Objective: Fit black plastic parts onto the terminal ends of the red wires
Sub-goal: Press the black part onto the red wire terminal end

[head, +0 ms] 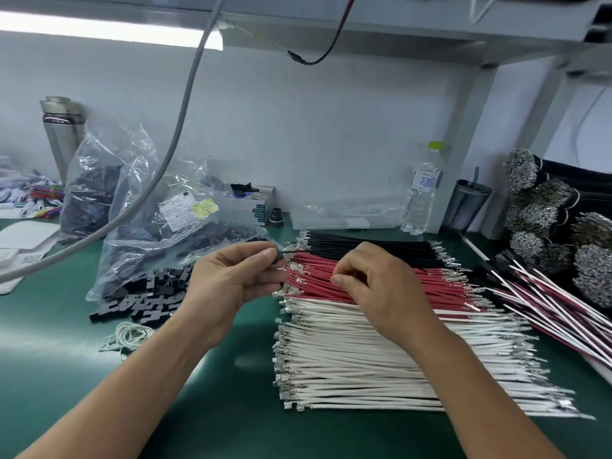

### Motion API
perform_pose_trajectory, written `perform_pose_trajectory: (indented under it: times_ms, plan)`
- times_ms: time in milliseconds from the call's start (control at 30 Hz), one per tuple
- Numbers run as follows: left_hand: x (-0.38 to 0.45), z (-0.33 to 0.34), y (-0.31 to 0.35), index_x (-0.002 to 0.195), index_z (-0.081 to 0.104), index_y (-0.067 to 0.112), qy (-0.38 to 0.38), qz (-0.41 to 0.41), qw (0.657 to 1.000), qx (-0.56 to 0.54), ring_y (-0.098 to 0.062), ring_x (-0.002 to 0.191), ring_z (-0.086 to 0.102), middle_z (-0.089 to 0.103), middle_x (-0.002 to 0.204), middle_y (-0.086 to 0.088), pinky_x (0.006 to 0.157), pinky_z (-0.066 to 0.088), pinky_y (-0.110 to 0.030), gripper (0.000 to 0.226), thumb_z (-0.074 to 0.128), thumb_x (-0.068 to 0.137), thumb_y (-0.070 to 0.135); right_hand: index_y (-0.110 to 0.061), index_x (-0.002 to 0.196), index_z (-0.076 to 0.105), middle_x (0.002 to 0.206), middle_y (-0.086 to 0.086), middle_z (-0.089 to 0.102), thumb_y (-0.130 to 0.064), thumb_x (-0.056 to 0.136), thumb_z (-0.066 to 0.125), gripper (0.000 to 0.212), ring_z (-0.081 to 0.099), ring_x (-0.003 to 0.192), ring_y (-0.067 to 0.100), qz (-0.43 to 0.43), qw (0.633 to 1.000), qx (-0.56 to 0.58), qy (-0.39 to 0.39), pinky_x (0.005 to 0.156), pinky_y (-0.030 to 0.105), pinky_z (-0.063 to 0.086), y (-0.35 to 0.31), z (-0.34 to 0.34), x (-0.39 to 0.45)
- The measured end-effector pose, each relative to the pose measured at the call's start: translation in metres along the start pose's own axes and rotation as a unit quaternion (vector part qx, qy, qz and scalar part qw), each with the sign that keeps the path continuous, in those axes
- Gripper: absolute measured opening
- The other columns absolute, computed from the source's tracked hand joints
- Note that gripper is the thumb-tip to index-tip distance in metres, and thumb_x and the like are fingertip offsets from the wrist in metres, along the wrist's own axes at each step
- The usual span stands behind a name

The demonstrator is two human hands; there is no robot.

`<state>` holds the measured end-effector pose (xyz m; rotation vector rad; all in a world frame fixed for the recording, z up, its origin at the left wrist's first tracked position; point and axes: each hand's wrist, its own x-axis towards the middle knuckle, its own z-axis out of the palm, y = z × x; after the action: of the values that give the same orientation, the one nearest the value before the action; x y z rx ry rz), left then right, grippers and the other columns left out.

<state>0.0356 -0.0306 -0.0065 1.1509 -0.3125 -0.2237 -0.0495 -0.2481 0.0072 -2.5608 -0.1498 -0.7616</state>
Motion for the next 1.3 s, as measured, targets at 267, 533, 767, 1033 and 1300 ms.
perform_pose_trajectory:
  times_ms: [267,533,767,1033,1300]
  plan:
    - [-0.004,0.000,0.005,0.089,0.083,0.013,-0.020,-0.023,1.000,-0.007,-0.027,0.078,0.078,0.078,0.094,-0.020,0.066,0.064,-0.031,0.024,0.081,0.067,0.023,-0.034,0.091,0.071,0.091,-0.020,0.061,-0.020,0.093,0.067,0.014,0.060,0.088,0.003,0.009,0.997,0.077,0.014,0.075,0.023,0.049,-0.005,-0.006,0.000]
    - [-0.007,0.003,0.006,0.093,0.082,0.010,-0.074,-0.035,0.996,-0.025,-0.028,0.078,0.078,0.078,0.092,-0.020,0.064,0.063,-0.031,0.024,0.079,0.070,0.018,-0.032,0.081,0.073,0.080,-0.018,0.062,-0.033,0.087,0.076,0.007,0.060,0.077,0.008,-0.021,0.994,0.085,0.059,0.070,0.037,0.052,-0.012,-0.006,-0.003]
    - [-0.008,0.002,0.006,0.095,0.082,0.010,-0.098,-0.040,0.994,-0.024,-0.027,0.079,0.079,0.079,0.093,-0.019,0.064,0.063,-0.029,0.025,0.078,0.073,0.020,-0.027,0.083,0.076,0.080,-0.016,0.062,-0.028,0.086,0.078,0.004,0.061,0.078,0.010,-0.034,0.990,0.115,0.071,0.071,0.040,0.052,-0.015,-0.006,-0.002]
    - [-0.009,0.003,0.007,0.095,0.082,0.009,-0.112,-0.055,0.992,-0.020,-0.026,0.077,0.079,0.078,0.092,-0.020,0.062,0.063,-0.028,0.027,0.079,0.071,0.023,-0.027,0.080,0.076,0.079,-0.015,0.062,-0.026,0.084,0.080,0.006,0.061,0.075,0.010,-0.018,0.991,0.113,0.069,0.071,0.043,0.053,-0.015,-0.007,-0.003]
    - [-0.009,0.002,0.006,0.092,0.083,0.008,-0.112,-0.075,0.991,0.023,-0.028,0.073,0.078,0.078,0.092,-0.023,0.059,0.062,-0.028,0.029,0.083,0.067,0.023,-0.025,0.081,0.075,0.079,-0.013,0.058,-0.027,0.086,0.076,0.005,0.054,0.070,0.005,-0.118,0.986,-0.058,0.102,0.060,0.030,0.048,-0.025,-0.011,-0.004]
